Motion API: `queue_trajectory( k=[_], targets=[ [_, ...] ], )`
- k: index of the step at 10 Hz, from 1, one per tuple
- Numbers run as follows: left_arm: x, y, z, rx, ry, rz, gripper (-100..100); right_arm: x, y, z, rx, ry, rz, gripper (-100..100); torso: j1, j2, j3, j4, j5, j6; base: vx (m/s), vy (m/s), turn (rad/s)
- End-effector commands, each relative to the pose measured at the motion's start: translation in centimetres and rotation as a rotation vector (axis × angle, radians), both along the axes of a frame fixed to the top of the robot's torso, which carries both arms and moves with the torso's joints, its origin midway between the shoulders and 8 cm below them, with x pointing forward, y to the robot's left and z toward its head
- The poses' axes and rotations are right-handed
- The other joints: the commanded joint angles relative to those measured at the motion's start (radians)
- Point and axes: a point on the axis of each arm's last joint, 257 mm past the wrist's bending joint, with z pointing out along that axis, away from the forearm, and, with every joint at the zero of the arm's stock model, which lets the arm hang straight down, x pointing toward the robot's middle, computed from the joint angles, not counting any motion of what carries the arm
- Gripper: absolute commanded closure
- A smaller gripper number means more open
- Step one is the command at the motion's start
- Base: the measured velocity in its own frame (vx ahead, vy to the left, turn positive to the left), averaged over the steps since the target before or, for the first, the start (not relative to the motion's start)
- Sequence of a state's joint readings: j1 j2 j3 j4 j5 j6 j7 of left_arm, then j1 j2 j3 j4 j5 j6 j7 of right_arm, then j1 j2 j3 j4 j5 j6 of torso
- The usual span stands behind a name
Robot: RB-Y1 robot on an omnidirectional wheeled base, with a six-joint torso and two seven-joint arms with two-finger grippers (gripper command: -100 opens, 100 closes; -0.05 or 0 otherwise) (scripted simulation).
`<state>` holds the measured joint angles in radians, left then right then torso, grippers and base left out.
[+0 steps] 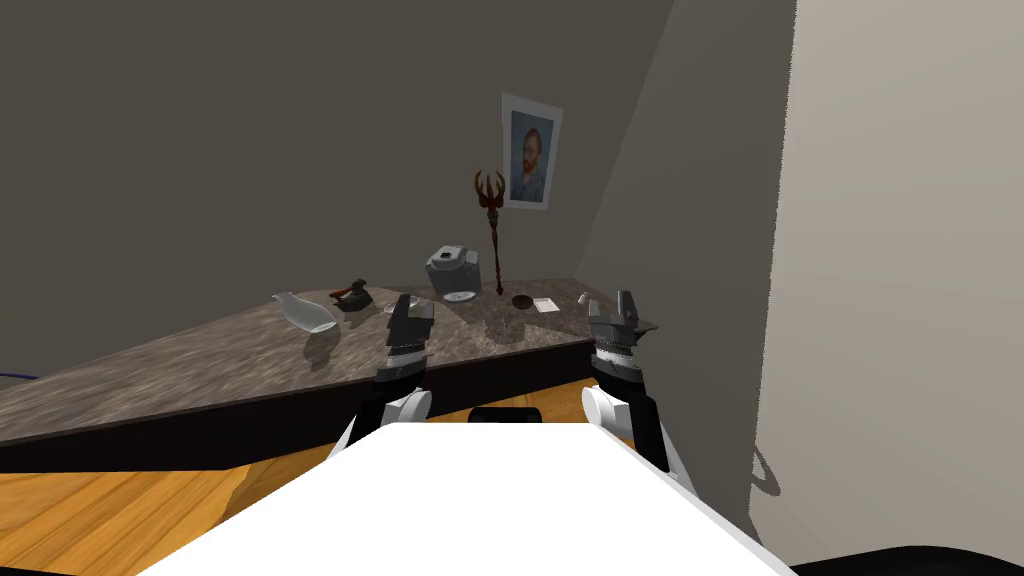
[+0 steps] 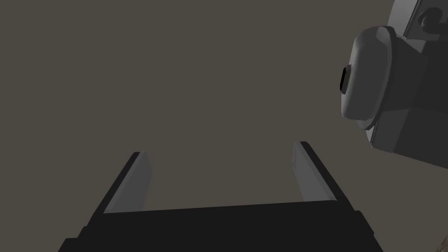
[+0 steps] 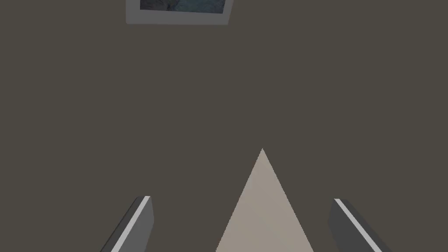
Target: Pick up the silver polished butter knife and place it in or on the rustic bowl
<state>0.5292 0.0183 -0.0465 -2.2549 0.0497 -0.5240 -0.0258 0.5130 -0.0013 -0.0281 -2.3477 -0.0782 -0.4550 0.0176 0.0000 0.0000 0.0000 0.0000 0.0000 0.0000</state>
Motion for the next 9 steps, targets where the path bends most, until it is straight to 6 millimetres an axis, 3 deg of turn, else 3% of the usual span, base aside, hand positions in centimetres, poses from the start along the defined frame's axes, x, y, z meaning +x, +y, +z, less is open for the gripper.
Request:
queue_trajectory(
  k=[1,9],
  targets=[
    [0.5,-0.1,-0.8,0.036,0.035,-0.018,-100,0.0,0.0,0.0,0.000,0.000,0.000,0,0.000,0.000,0.000,0.000,0.000,0.000,-0.055,-0.028,-0.011],
    [3.9,1.1,-6.5,0.168,0.261,-0.062,-100,0.0,0.0,0.0,0.000,0.000,0.000,0,-0.005,0.008,0.005,0.002,-0.001,0.000,-0.127,-0.081,-0.023]
  ],
)
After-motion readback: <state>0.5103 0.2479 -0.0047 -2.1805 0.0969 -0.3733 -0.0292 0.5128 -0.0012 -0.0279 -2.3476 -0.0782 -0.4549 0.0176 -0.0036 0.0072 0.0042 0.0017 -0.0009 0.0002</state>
